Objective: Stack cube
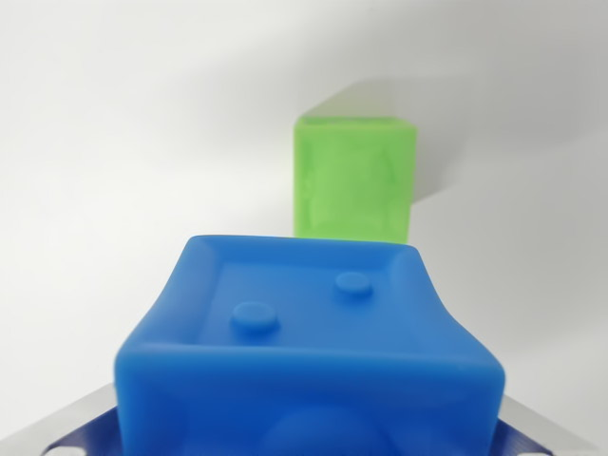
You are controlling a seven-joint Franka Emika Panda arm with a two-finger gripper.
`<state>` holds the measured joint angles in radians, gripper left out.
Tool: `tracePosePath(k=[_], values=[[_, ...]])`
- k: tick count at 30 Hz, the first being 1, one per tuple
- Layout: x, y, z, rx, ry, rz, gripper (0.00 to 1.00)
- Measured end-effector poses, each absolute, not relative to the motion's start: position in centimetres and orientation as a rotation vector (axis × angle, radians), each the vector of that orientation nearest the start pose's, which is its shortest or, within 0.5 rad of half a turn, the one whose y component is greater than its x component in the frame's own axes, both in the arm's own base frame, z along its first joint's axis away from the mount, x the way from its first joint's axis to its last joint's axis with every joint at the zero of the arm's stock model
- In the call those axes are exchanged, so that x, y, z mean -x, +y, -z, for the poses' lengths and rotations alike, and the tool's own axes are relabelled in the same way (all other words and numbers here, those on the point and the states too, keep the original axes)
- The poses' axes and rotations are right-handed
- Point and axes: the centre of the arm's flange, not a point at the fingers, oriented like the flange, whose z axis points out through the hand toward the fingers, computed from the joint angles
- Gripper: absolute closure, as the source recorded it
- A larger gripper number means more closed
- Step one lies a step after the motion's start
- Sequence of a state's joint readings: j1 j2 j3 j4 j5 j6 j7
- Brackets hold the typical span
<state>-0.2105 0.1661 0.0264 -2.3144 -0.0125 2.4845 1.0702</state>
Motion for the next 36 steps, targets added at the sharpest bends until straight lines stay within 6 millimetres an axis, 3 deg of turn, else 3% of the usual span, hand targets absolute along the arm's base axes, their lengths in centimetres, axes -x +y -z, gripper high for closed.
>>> tracePosePath(k=[14,36], values=[[-52.1,-11.9,-27.7,2.558,1.828,0.007,1.0],[-52.1,-11.8,-21.2,2.558,1.827,-0.008,1.0]])
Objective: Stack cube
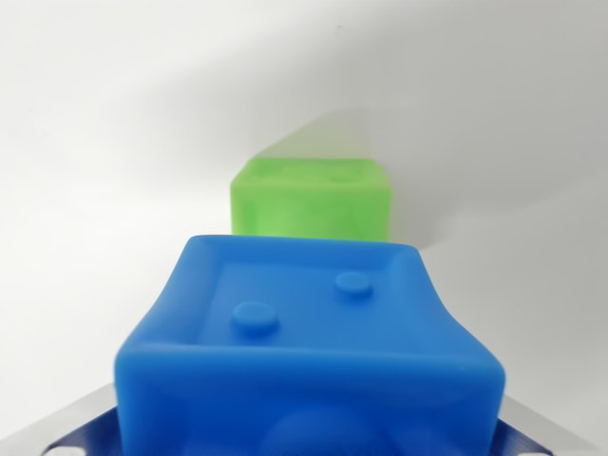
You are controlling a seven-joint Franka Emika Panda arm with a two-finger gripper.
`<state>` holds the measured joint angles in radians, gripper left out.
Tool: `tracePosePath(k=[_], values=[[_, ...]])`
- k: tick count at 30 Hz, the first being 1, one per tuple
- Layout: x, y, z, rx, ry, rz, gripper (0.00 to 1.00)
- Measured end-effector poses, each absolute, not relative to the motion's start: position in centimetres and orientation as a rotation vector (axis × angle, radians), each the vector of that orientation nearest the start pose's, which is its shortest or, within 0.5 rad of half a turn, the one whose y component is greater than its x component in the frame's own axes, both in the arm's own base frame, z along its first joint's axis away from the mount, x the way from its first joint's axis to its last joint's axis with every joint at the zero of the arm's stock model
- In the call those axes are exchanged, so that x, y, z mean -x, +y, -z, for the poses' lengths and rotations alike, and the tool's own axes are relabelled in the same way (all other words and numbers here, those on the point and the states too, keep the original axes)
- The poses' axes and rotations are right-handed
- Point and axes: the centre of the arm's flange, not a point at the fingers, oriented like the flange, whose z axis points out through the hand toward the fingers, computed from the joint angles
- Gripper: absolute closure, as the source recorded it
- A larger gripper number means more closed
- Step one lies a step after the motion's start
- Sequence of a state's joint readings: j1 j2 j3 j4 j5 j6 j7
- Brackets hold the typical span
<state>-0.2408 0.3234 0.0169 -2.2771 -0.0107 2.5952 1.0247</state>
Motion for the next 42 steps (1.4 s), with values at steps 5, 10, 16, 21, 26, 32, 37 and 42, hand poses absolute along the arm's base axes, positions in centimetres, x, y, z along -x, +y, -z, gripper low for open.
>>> tracePosePath(k=[5,10,16,21,26,32,37,42], values=[[-52.1,-11.8,-20.2,2.558,1.827,-0.008,1.0],[-52.1,-11.8,-19.1,2.558,1.826,-0.008,1.0],[-52.1,-11.8,-18.2,2.557,1.826,-0.009,1.0],[-52.0,-11.8,-17.6,2.557,1.826,-0.008,1.0],[-52.1,-11.8,-17.2,2.556,1.826,-0.008,1.0],[-52.1,-11.8,-17.0,2.556,1.826,-0.008,1.0],[-52.1,-11.8,-17.0,2.556,1.826,-0.007,0.0],[-52.1,-11.8,-17.0,2.556,1.826,-0.007,0.0]])
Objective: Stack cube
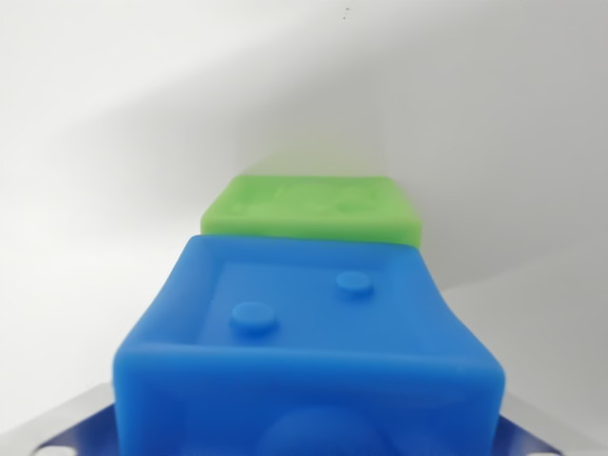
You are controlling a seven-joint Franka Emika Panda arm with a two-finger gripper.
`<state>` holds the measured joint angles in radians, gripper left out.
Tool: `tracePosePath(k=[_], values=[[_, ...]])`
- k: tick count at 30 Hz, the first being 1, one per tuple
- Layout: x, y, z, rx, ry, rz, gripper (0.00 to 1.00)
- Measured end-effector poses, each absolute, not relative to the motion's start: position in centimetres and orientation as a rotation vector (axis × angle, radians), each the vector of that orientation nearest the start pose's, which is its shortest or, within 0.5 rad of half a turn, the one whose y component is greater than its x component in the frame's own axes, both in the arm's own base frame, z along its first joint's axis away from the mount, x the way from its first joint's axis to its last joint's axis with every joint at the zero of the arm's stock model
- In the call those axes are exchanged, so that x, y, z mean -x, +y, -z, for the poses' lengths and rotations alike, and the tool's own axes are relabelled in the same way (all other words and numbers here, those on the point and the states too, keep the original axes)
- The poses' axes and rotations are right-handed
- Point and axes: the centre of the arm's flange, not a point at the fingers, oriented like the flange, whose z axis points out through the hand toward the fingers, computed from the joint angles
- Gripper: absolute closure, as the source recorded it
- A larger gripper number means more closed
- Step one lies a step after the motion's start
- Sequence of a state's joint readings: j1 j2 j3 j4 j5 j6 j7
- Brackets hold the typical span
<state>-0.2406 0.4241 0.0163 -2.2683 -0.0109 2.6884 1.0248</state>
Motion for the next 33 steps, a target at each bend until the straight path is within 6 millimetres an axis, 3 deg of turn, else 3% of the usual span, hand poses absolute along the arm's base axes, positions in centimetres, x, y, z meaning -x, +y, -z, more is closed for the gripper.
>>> tracePosePath(k=[33], values=[[-52.13,-11.8,-17.54,2.556,1.825,-0.004,0.0]])
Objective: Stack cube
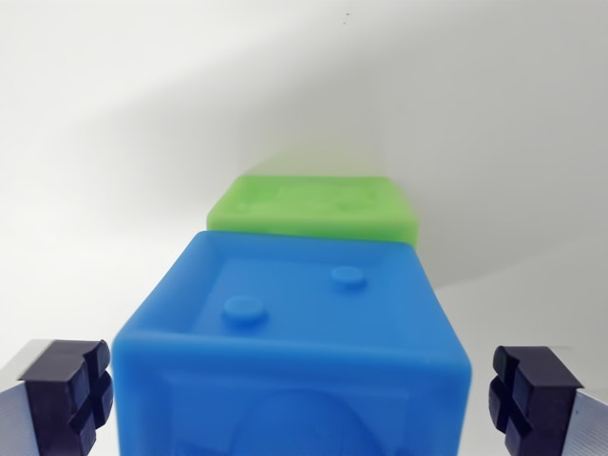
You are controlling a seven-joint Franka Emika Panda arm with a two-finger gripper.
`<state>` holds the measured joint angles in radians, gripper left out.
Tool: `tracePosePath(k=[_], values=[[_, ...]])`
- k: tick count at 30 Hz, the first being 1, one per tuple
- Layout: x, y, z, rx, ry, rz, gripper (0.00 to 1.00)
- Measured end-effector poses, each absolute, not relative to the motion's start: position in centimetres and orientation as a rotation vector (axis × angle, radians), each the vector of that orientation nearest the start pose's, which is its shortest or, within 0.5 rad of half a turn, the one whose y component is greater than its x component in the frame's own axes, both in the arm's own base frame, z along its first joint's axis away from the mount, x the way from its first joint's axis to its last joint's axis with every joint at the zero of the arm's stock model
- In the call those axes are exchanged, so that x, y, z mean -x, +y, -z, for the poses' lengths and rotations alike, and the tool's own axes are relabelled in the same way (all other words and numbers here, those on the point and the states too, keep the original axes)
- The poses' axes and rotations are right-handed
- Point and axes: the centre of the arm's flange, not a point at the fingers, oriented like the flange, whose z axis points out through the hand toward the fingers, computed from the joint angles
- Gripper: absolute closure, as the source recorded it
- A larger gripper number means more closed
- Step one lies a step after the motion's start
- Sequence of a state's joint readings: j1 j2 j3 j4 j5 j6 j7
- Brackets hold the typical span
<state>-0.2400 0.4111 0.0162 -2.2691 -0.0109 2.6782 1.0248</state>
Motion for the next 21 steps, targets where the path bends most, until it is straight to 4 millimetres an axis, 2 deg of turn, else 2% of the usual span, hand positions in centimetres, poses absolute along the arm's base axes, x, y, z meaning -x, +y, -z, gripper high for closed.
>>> tracePosePath(k=[12,21], values=[[-52.2,-11.8,-20.4,2.557,1.825,0.001,0.0],[-52.2,-11.8,-23.5,2.558,1.826,0.003,0.0]])
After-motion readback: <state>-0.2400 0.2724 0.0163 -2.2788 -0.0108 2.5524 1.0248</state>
